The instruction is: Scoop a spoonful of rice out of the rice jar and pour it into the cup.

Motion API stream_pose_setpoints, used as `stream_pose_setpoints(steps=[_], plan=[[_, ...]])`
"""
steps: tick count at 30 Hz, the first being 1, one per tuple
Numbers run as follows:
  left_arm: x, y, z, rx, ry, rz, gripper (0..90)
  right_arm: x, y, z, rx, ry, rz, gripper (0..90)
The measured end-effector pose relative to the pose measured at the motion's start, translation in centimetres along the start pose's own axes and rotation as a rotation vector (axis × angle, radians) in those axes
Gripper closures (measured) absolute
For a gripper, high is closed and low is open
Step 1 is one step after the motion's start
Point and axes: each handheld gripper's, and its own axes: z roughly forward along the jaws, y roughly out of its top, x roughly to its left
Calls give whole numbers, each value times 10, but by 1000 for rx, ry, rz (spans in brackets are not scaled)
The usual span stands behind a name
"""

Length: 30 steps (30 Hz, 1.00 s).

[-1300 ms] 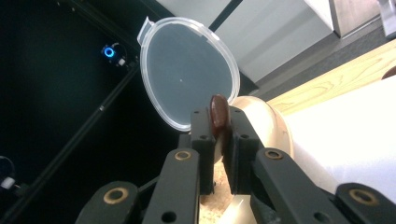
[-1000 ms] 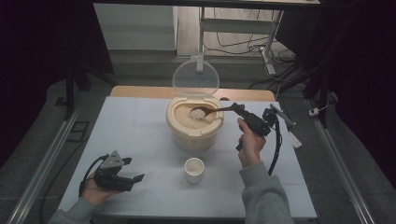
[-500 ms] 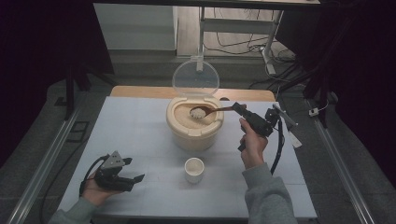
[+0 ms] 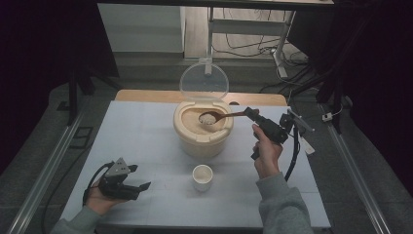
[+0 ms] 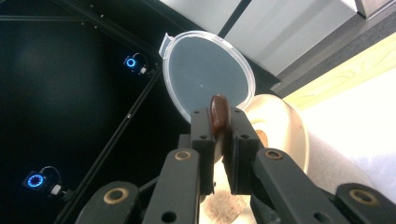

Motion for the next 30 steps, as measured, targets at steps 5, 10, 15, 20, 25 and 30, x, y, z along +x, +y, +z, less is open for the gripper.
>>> stream_pose_setpoints(steps=[5,10,15,20,25,30], plan=[[1,0,0,0,0,-4,186,3,0,-6,7,11,7,829],[2,-1,0,-2,3,-10,185,6,-1,-15,30,26,12,829],[4,-2,-1,-2,3,-17,184,8,-5,-26,68,33,10,829],[4,-2,-1,-2,5,-21,180,8,-8,-37,101,44,6,829],[5,-3,-1,-3,6,-26,179,5,-13,-47,129,50,3,829],[4,-2,-1,0,6,-22,179,-1,-20,-53,162,45,8,829]])
